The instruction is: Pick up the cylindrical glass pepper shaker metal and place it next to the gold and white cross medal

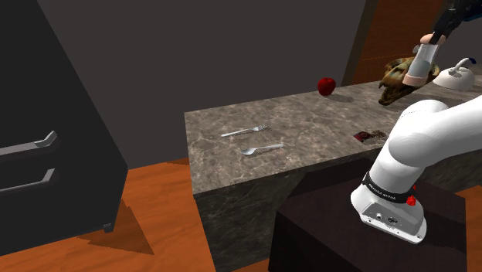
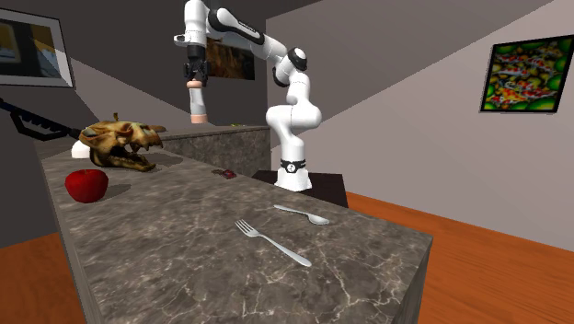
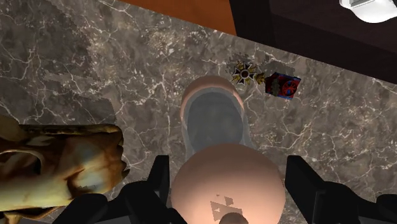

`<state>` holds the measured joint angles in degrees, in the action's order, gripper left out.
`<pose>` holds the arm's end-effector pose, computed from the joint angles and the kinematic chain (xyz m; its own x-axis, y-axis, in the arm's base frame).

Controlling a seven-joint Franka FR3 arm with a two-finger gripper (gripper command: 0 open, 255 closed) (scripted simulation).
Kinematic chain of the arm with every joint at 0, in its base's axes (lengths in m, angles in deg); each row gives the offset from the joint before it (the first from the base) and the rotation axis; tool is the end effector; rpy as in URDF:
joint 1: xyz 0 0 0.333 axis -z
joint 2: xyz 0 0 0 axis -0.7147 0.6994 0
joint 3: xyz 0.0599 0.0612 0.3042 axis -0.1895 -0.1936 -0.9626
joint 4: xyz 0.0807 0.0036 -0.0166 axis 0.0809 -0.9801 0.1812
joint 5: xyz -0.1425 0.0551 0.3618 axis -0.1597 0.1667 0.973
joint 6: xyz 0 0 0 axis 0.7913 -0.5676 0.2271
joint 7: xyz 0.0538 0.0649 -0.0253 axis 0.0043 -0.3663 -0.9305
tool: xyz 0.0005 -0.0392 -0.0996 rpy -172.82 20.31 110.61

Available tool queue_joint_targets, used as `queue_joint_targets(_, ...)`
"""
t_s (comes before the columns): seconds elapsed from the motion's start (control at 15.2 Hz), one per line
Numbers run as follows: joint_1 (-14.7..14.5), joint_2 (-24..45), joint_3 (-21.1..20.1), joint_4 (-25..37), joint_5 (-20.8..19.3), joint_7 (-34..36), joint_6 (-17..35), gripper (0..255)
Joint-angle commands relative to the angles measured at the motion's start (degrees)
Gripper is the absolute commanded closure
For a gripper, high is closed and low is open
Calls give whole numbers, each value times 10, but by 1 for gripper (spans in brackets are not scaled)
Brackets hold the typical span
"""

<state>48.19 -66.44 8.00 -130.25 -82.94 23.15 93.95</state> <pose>0.0388 -0.4288 0.6325 0.9576 -0.2751 0.0859 -0.2751 -0.9613 -0.0117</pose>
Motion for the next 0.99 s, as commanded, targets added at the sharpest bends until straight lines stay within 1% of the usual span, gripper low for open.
queue_joint_targets(0.0,4,-8,4,-18,-6,2,12,255)
queue_joint_targets(0.92,27,-50,41,-132,-47,18,92,255)
